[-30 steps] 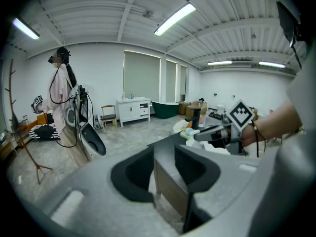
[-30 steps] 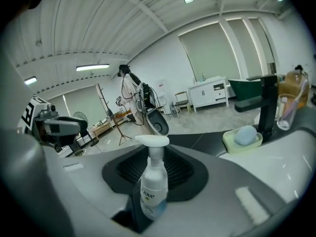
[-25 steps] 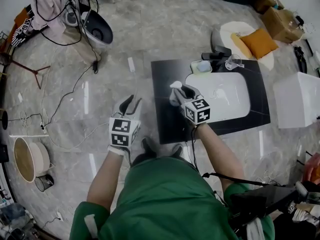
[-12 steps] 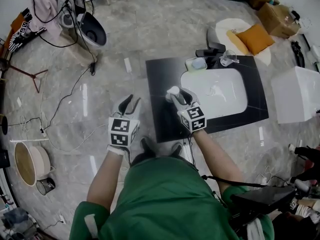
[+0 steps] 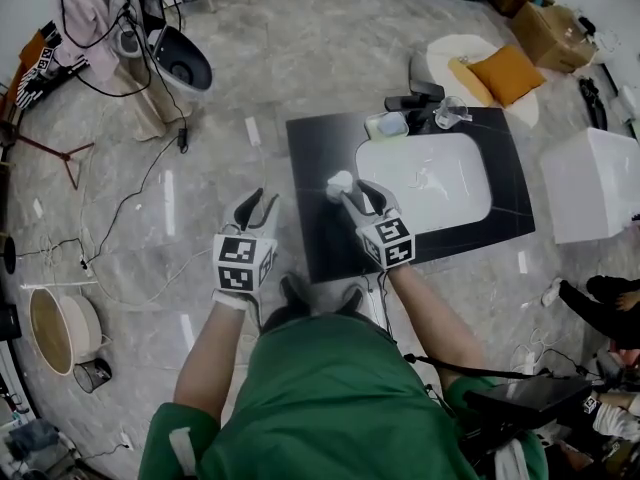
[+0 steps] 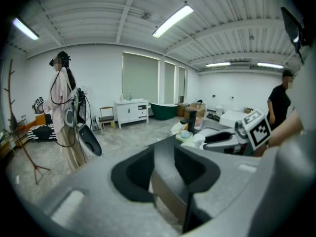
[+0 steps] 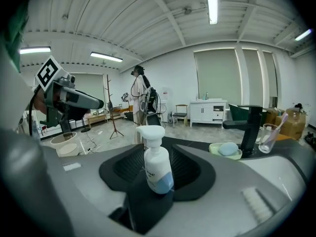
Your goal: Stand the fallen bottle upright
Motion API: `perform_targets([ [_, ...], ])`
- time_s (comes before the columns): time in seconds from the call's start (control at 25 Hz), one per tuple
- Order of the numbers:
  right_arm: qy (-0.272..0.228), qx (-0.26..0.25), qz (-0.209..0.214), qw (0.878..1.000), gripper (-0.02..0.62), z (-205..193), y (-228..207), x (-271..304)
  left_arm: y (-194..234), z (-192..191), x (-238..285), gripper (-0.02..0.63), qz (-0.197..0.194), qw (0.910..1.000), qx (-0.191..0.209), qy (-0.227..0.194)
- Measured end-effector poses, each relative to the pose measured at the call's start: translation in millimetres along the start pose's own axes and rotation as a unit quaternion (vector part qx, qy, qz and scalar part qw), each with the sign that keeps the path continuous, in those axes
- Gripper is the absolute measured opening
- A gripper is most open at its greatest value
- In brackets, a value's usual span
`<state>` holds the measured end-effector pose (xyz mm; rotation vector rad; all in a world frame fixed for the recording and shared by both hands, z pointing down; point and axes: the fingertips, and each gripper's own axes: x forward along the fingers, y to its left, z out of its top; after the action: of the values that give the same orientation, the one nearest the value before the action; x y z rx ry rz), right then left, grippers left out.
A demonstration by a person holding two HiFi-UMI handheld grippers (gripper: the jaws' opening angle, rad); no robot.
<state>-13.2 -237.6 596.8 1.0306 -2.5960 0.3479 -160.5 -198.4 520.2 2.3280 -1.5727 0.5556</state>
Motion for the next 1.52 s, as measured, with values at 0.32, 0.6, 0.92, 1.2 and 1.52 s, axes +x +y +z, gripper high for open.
perform_targets([
  [0.32, -0.056, 0.034, -0.062, 0.996, 0.153, 34, -34, -52, -3, 29, -6, 0.126, -0.002, 0.9995, 0.001, -0.031],
  [0.6, -0.128, 0.051, -0.119, 0.983, 0.083, 108, -48, -103, -1, 85, -17, 0.124, 0.001, 0.9957, 0.013, -0.091],
  [0.92, -0.201, 0.032, -0.159, 0.966, 0.025, 186, -40, -157, 1, 161, -49, 0.111, 0.007, 0.9837, 0.035, -0.176],
  [1.2, -0.261, -0.027, -0.170, 0.950, 0.025, 239, -17, -193, -8, 208, -74, 0.106, -0.005, 0.9727, 0.054, -0.226],
  [1.52, -0.246, -0.040, -0.170, 0.953, 0.026, 251, -3, -201, -15, 229, -96, 0.104, -0.005, 0.9661, 0.076, -0.247],
])
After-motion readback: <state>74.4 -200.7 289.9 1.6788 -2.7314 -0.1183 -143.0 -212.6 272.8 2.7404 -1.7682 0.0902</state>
